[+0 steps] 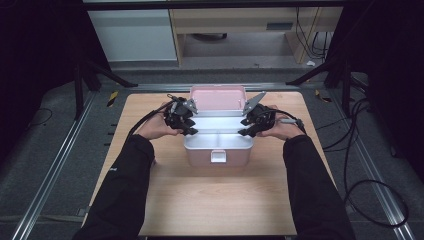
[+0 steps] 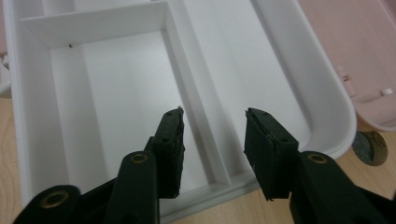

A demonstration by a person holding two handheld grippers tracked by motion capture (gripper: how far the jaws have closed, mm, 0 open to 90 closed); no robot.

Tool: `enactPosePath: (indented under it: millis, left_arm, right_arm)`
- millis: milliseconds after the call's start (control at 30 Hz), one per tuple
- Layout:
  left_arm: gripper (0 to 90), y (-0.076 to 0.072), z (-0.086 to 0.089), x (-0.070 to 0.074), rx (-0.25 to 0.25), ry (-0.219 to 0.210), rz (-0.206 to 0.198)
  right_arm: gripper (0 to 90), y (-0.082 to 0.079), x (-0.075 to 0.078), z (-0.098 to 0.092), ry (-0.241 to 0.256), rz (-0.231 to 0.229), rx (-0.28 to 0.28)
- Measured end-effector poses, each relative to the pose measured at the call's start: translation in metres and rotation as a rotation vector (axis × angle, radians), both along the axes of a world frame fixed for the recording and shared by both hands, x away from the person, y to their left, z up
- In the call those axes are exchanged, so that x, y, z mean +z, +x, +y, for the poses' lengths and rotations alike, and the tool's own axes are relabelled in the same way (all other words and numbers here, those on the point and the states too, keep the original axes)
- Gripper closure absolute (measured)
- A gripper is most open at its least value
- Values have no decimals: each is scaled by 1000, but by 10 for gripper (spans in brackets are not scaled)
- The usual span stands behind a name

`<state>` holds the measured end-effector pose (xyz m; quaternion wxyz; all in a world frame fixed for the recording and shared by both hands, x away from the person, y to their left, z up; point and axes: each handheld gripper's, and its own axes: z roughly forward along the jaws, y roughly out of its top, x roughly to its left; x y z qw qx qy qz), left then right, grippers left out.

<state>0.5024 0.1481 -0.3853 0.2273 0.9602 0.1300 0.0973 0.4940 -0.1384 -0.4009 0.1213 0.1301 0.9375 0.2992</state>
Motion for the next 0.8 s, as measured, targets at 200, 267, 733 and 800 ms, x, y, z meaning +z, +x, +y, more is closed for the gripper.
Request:
enactPosePath:
  millis: [200,267,733,800]
  left_arm:
    - [649,6,-7,1,-33,66,39]
    - [656,7,-6,1,-36,64,47]
    - [814,13,-7,0,-68,81,114]
    - [820,14,-11,1,-71,122,122]
  right_arm:
    - [669,4,1,9,-79,37,14]
    - [686,5,3,9,-90,50,11]
    - [800,13,7,16,-162,128,2]
    - [803,13,9,19,-187,148,-9]
